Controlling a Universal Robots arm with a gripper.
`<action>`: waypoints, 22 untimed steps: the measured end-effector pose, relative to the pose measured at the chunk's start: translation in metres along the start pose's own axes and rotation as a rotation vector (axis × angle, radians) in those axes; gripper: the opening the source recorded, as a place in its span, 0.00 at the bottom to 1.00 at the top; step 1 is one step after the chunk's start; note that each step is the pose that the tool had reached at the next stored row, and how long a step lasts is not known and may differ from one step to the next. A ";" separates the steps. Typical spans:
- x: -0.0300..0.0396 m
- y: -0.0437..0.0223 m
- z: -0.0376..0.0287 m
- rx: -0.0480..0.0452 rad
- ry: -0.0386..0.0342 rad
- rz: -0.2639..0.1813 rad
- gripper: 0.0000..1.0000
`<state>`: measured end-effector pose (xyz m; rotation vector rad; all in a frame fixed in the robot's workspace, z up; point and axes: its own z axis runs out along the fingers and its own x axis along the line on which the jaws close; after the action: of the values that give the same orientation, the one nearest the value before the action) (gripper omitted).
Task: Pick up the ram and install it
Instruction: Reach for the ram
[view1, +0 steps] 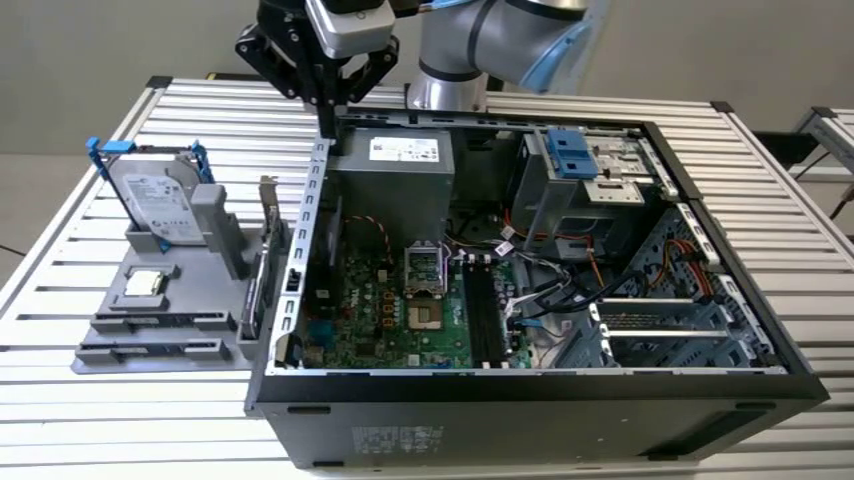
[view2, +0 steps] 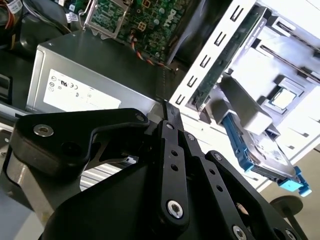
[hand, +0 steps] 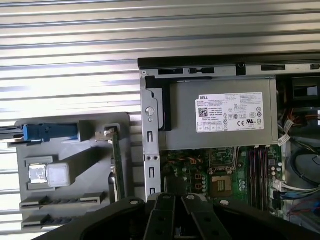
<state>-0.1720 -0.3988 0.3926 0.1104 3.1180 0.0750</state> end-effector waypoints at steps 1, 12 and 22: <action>0.0008 -0.0001 0.0000 0.0000 0.0000 0.000 0.00; 0.0094 -0.0007 -0.0002 0.0000 0.0000 0.000 0.00; 0.0175 -0.0012 -0.0004 0.0000 0.0000 0.000 0.00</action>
<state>-0.1895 -0.3988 0.3926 0.1104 3.1180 0.0750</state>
